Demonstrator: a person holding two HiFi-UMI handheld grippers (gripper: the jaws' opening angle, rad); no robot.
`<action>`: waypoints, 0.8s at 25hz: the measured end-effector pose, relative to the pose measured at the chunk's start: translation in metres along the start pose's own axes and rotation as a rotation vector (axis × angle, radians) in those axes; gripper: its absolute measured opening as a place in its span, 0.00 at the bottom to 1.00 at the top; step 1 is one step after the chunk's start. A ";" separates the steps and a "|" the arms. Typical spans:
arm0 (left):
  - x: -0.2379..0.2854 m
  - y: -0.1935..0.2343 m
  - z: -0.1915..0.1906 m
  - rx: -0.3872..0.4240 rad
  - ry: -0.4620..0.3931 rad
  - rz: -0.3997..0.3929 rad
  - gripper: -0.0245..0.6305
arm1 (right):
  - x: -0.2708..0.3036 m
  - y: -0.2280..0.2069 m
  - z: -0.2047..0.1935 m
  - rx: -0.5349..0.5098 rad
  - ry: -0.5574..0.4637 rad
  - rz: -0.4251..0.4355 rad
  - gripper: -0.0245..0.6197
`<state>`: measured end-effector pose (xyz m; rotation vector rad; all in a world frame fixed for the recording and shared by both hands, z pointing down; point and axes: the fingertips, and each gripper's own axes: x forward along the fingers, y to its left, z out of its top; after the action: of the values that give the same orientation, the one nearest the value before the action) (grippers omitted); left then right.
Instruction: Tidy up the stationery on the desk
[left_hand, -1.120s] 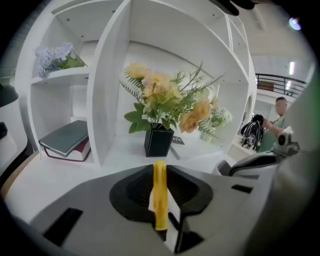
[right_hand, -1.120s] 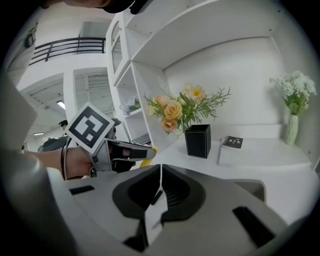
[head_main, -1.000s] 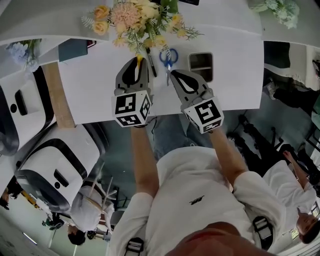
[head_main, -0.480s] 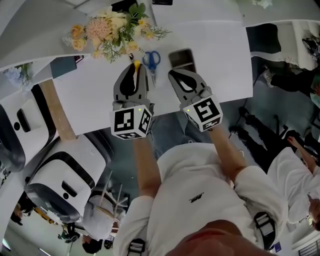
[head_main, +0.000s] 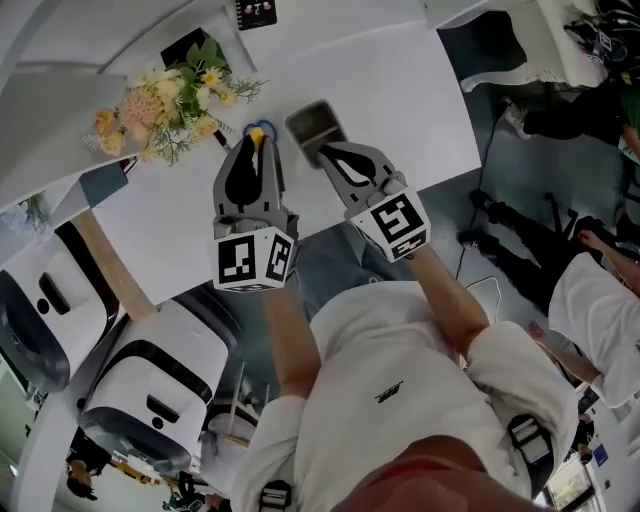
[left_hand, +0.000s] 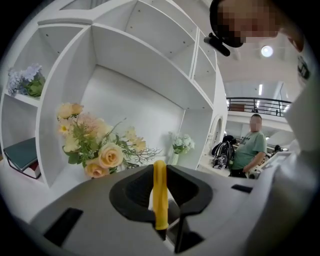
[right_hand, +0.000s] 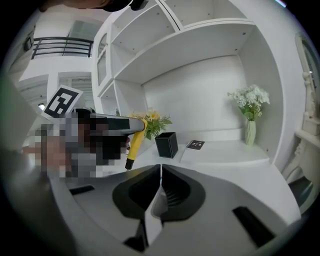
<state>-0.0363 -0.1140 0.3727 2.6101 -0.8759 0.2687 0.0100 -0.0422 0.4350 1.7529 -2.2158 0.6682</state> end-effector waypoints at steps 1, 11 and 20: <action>0.002 -0.004 0.000 0.001 0.000 -0.009 0.04 | -0.003 -0.003 -0.001 0.005 -0.001 -0.009 0.04; 0.020 -0.032 0.000 -0.009 -0.032 -0.091 0.04 | -0.026 -0.025 -0.012 0.047 -0.008 -0.084 0.04; 0.044 -0.045 -0.018 -0.054 -0.078 -0.128 0.04 | -0.031 -0.037 -0.025 0.073 -0.009 -0.119 0.04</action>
<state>0.0247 -0.0978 0.3891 2.6281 -0.7265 0.1072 0.0512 -0.0103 0.4501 1.9088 -2.0979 0.7238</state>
